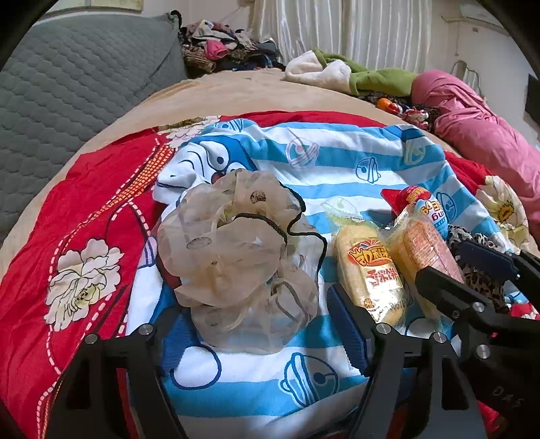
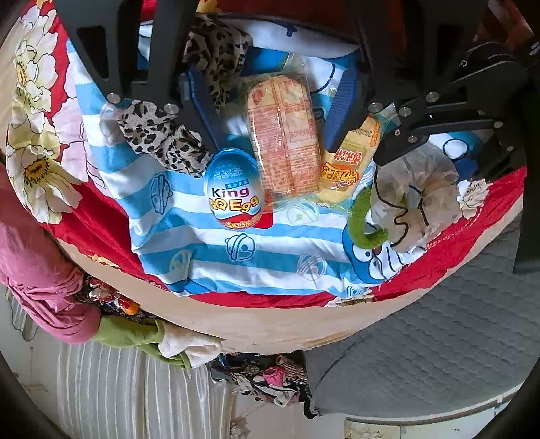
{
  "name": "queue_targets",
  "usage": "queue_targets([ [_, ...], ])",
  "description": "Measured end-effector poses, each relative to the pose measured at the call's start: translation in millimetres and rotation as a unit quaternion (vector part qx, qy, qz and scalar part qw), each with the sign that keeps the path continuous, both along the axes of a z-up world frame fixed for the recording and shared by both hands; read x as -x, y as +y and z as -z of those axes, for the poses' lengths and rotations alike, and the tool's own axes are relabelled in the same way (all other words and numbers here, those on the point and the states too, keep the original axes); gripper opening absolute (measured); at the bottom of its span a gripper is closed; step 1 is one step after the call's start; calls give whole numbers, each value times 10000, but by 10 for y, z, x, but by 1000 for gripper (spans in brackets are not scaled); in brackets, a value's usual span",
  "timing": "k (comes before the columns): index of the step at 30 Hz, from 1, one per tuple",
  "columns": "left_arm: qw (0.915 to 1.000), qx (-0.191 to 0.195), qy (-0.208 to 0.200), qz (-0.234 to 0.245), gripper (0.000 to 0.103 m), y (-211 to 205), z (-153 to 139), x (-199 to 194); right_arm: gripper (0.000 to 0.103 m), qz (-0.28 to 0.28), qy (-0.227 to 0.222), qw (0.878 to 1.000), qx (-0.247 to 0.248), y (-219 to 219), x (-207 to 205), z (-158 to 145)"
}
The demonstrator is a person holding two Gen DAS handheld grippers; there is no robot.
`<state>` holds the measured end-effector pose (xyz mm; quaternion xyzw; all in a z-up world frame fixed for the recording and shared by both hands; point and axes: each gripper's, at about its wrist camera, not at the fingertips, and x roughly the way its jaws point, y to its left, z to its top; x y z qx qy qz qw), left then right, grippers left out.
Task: Organize objects
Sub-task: 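Open the right tool to release the snack pack while the left tool releases the scrunchie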
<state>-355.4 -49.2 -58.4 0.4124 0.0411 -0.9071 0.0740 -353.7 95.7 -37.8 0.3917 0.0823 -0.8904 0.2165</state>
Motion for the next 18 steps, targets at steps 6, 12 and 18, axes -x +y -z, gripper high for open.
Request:
queue_targets([
  [6, 10000, -4, 14, 9, 80, 13, -17, -4, 70, 38, 126, 9999, 81, 39, -36, -96],
  [12, 10000, 9, 80, 0, 84, 9, -64, -37, 81, 78, 274, 9996, 66, 49, -70, -168],
  [18, 9998, -9, 181, -23, 92, -28, -123, -75, 87, 96, 390, 9991, 164, 77, -92, -236],
])
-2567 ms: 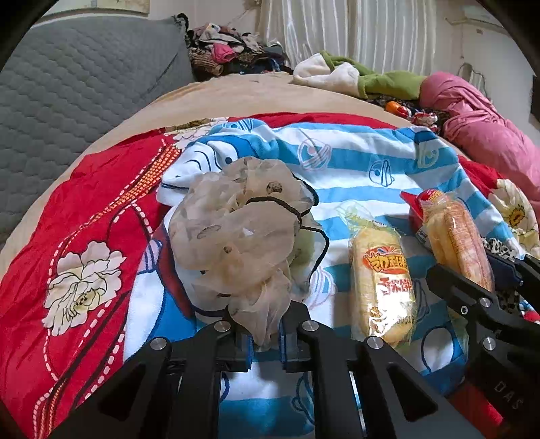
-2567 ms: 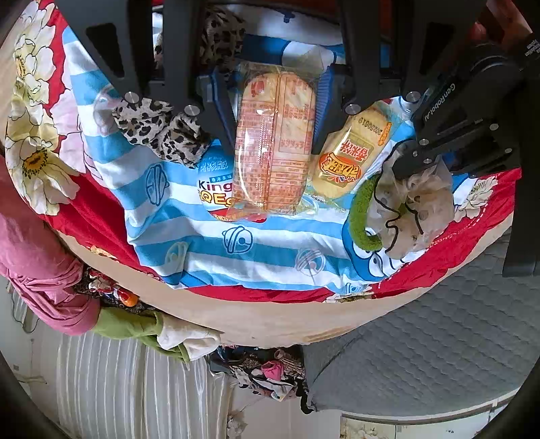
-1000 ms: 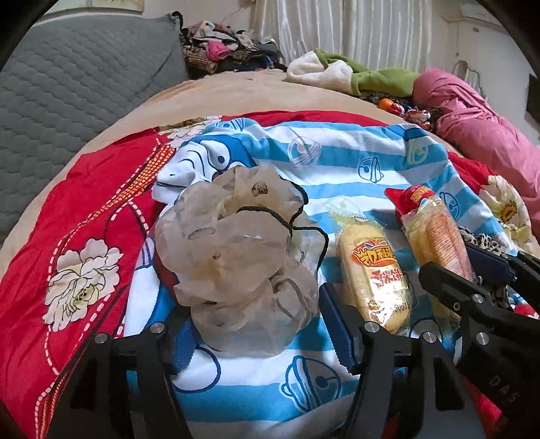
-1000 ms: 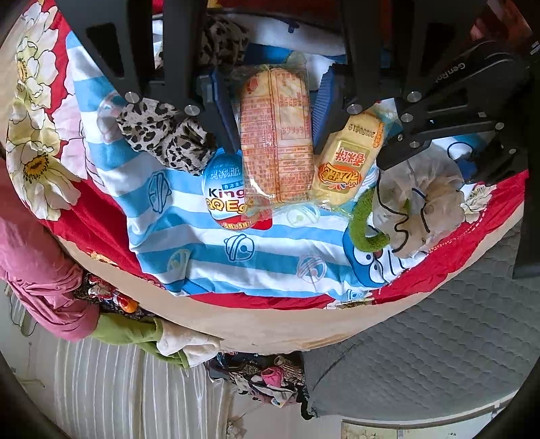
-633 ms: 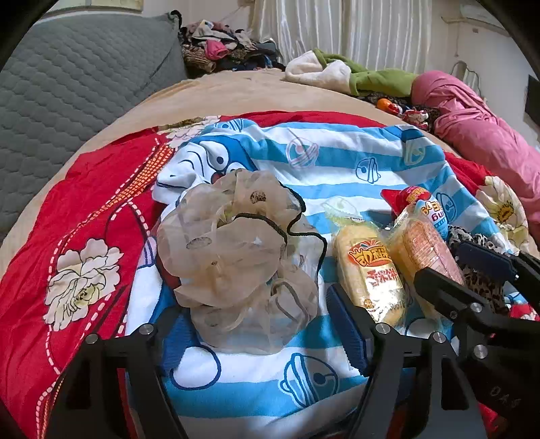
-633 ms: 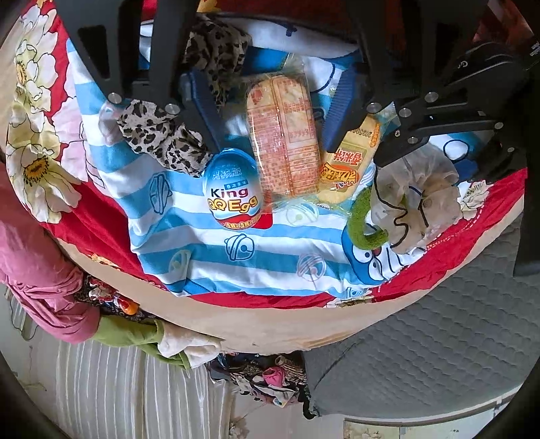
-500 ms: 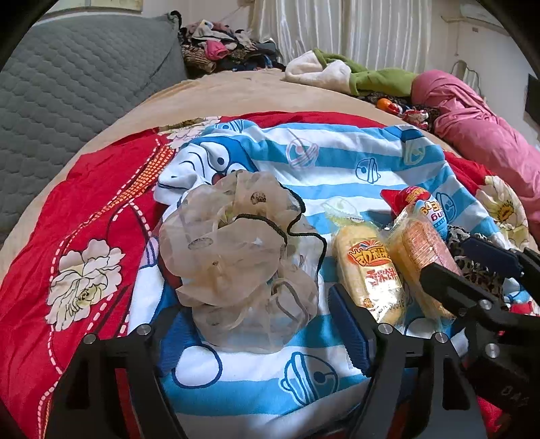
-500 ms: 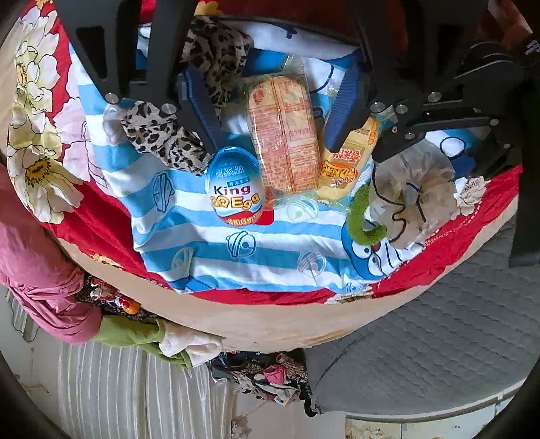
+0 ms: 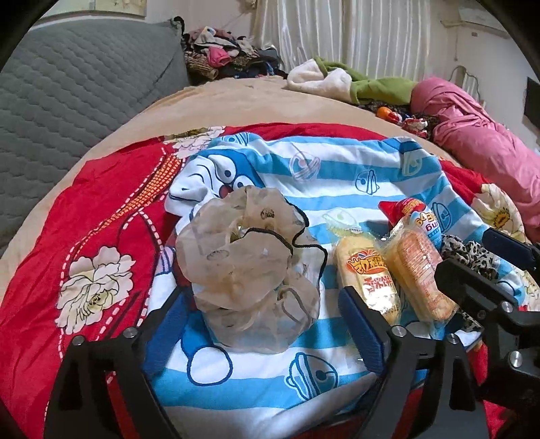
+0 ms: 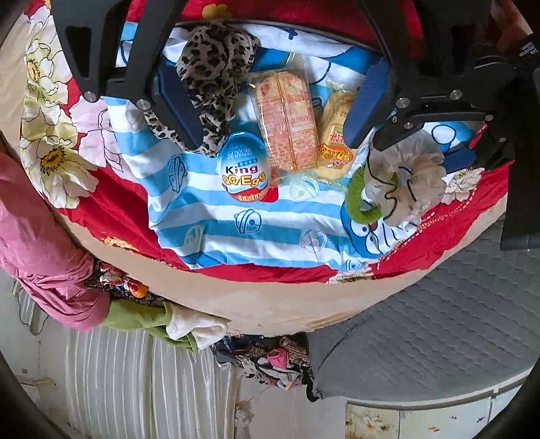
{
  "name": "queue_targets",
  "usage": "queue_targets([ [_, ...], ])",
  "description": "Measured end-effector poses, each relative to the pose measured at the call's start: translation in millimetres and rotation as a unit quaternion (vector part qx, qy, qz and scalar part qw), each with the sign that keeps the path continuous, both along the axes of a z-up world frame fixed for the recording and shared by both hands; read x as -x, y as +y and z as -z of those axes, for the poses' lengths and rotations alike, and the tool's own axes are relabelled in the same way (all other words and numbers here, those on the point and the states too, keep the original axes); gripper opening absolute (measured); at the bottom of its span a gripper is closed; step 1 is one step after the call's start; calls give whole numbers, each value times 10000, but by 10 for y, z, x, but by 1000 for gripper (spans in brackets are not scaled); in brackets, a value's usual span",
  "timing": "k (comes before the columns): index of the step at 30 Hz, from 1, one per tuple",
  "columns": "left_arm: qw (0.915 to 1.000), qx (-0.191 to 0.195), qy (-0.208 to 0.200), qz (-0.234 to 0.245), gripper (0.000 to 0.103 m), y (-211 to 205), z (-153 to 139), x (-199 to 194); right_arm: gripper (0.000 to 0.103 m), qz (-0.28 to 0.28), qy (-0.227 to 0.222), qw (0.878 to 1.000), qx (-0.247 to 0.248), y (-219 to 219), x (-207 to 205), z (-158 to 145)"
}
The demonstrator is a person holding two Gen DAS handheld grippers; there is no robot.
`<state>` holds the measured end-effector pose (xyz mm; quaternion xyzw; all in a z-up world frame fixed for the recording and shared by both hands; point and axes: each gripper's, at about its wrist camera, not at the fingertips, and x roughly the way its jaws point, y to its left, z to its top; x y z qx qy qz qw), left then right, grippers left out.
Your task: Organize objects
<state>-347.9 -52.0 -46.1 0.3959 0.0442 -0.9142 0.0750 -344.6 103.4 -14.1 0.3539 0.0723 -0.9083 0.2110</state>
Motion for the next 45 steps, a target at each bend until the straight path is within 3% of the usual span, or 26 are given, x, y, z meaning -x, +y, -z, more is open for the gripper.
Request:
queue_targets([
  [4, 9999, -65, 112, 13, 102, -12, -56, -40, 91, 48, 64, 9999, 140, 60, -10, -55],
  [12, 9991, -37, 404, -151, 102, -87, -222, -139, 99, 139, 296, 9988, 373, 165, -75, -236],
  [22, 9965, -24, 793, -258, 102, -104, -521, -359, 102, 73, 757, 9957, 536, 220, -295, -556],
  [45, 9905, 201, 1317, -348, 102, 105, -1429, -1453, 102, 14, 1275, 9899, 615, 462, -1314, -1349],
])
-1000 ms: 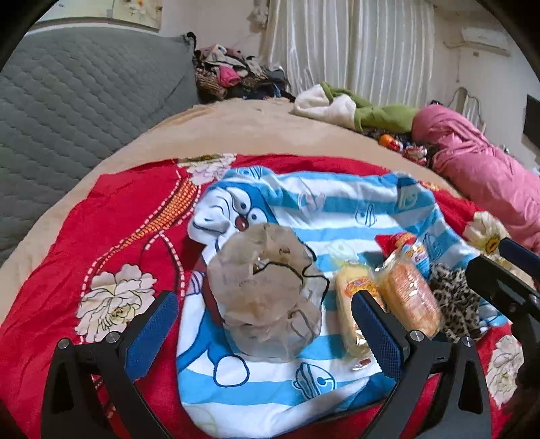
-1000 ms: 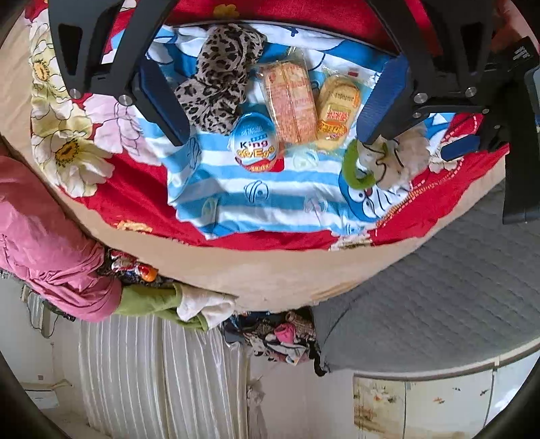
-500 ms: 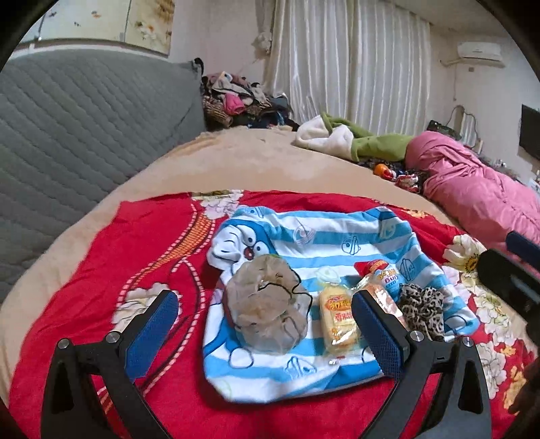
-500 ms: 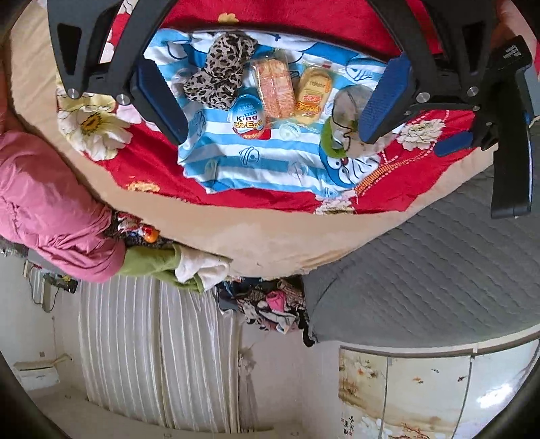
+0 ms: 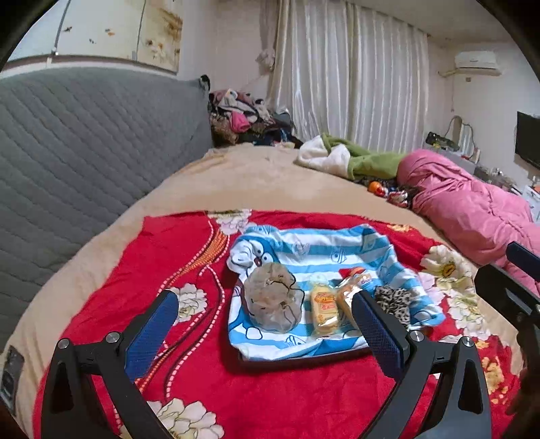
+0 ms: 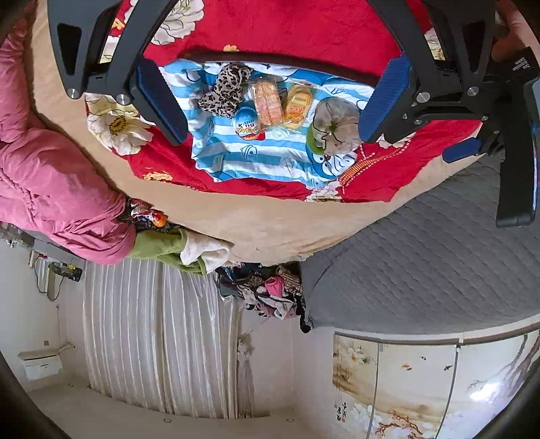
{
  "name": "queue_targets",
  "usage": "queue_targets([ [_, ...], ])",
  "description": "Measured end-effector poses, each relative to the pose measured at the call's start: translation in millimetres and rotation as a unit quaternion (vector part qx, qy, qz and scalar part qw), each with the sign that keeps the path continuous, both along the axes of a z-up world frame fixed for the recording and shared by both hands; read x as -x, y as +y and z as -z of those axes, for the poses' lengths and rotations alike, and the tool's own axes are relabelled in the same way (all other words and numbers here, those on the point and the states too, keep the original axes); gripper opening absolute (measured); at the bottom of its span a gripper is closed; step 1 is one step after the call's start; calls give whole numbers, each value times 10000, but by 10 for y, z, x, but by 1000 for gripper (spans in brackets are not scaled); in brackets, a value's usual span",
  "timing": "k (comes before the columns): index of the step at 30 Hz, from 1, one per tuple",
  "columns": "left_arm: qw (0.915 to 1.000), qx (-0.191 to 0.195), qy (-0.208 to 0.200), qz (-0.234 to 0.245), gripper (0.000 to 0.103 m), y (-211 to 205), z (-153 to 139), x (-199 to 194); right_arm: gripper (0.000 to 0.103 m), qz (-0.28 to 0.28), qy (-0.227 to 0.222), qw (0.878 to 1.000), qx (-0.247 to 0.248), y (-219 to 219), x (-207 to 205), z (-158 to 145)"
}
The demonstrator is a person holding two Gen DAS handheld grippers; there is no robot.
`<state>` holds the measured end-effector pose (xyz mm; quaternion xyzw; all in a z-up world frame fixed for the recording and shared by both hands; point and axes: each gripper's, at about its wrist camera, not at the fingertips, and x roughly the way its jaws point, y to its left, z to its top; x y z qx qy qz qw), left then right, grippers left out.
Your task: Organize objects
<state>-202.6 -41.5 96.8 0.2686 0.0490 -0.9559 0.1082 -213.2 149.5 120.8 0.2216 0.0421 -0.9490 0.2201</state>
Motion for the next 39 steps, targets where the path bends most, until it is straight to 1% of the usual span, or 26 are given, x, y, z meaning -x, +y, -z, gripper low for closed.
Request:
queue_targets([
  [7, 9998, 86, 196, -64, 102, 54, -286, -314, 102, 73, 168, 9998, 62, 101, -314, -241],
  [10, 9996, 88, 242, -109, 102, 71, -363, -452, 102, 99, 228, 9996, 107, 147, -447, -323],
  [12, 9995, 109, 214, -194, 102, 82, -391, -519, 102, 112, 268, 9995, 113, 174, -537, -371],
  [19, 9996, 72, 239, -142, 102, 143, -419, -775, 102, 131, 387, 9991, 150, 259, -846, -455],
  [21, 9995, 66, 275, -144, 102, 157, -402, -847, 102, 134, 402, 9990, 140, 280, -913, -447],
  [25, 9997, -14, 197, -166, 102, 160, -313, -963, 102, 157, 412, 9988, 205, 356, -1035, -387],
  [28, 9995, 167, 133, -238, 102, 202, -217, -1049, 102, 163, 342, 9991, 216, 407, -1091, -304],
  [30, 9994, 217, 99, -249, 102, 223, -162, -1095, 102, 172, 298, 9992, 193, 436, -1132, -236],
  [35, 9997, 156, -35, -187, 102, 257, 3, -1212, 102, 205, 225, 9995, -4, 470, -1229, -57],
  [39, 9997, 89, -91, -206, 102, 261, 117, -1261, 102, 207, 186, 9996, -63, 510, -1291, 91],
])
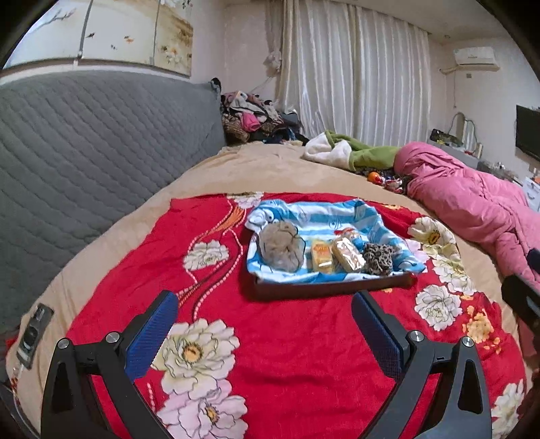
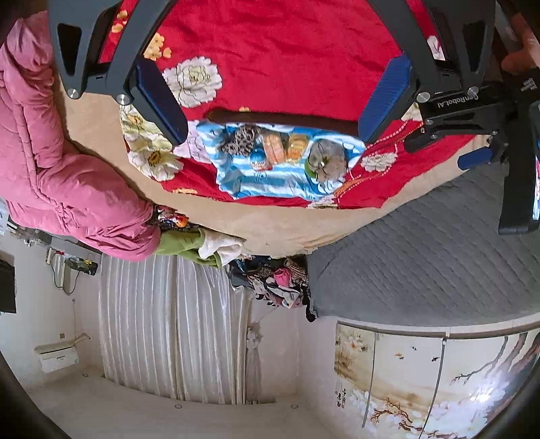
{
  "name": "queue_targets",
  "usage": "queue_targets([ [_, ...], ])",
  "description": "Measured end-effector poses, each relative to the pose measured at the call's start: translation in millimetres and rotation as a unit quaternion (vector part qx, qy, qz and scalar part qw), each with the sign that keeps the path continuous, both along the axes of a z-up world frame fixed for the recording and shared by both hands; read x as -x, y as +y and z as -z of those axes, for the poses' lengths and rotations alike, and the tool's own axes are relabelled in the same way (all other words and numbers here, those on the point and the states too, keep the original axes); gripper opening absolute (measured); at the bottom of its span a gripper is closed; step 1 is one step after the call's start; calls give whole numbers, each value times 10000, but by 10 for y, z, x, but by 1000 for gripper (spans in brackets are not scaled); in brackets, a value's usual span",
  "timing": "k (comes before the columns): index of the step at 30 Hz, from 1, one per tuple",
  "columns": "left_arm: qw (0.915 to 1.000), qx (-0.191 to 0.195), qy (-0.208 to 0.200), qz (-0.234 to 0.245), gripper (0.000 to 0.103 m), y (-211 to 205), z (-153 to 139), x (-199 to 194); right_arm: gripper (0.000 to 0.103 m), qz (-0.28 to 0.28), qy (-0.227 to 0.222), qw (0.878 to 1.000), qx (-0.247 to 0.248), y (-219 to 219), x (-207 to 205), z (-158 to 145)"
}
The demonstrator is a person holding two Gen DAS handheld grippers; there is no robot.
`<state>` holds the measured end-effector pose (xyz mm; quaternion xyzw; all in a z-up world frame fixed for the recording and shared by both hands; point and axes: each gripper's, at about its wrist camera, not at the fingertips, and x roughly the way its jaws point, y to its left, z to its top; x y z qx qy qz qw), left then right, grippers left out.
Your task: Organize objects
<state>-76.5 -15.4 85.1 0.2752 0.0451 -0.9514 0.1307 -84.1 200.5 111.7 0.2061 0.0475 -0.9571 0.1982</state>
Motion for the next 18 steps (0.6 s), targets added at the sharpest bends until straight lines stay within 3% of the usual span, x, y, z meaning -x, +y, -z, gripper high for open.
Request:
queue_targets([
  [18, 9987, -79, -497, 45, 102, -9, 730, -43, 102, 87, -477, 9986, -233, 94, -69, 774],
])
